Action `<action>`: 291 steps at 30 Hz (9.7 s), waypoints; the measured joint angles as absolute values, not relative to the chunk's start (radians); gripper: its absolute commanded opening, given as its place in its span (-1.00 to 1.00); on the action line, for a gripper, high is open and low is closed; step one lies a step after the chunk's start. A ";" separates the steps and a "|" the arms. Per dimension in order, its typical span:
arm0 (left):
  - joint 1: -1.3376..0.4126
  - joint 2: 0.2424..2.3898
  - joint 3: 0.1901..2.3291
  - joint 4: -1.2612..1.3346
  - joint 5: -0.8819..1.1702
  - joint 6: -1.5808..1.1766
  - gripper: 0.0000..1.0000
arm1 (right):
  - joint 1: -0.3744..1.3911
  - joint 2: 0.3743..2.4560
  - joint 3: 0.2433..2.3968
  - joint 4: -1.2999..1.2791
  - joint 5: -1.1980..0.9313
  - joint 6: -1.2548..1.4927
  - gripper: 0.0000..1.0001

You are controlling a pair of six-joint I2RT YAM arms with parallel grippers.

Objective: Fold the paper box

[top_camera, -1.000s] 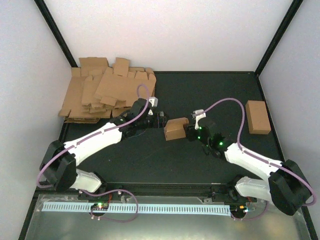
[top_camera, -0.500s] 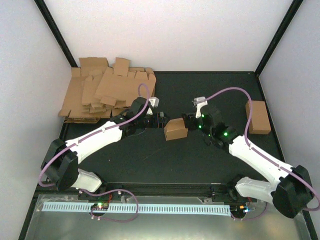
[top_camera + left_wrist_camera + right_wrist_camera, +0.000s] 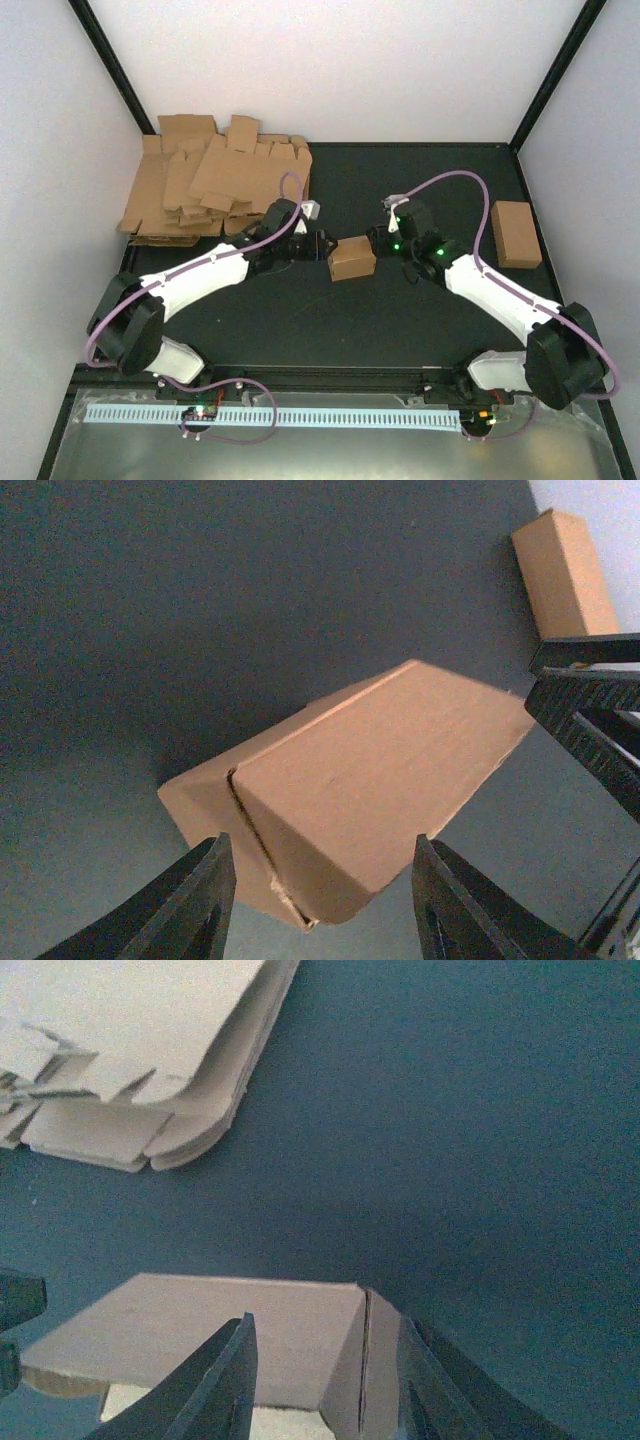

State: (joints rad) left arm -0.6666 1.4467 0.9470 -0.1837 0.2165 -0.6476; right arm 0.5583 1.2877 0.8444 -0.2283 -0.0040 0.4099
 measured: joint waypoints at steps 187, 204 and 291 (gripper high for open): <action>-0.733 1.178 0.643 -0.254 0.266 -0.638 0.49 | 0.525 1.029 0.578 -0.390 -0.273 0.436 0.99; -0.640 1.218 0.682 -0.273 0.258 -0.578 0.47 | 0.749 1.430 0.921 -0.597 -0.136 0.501 0.99; -0.536 1.737 0.473 0.699 0.791 -0.973 -0.32 | 0.302 1.433 0.422 0.135 -0.793 0.694 0.99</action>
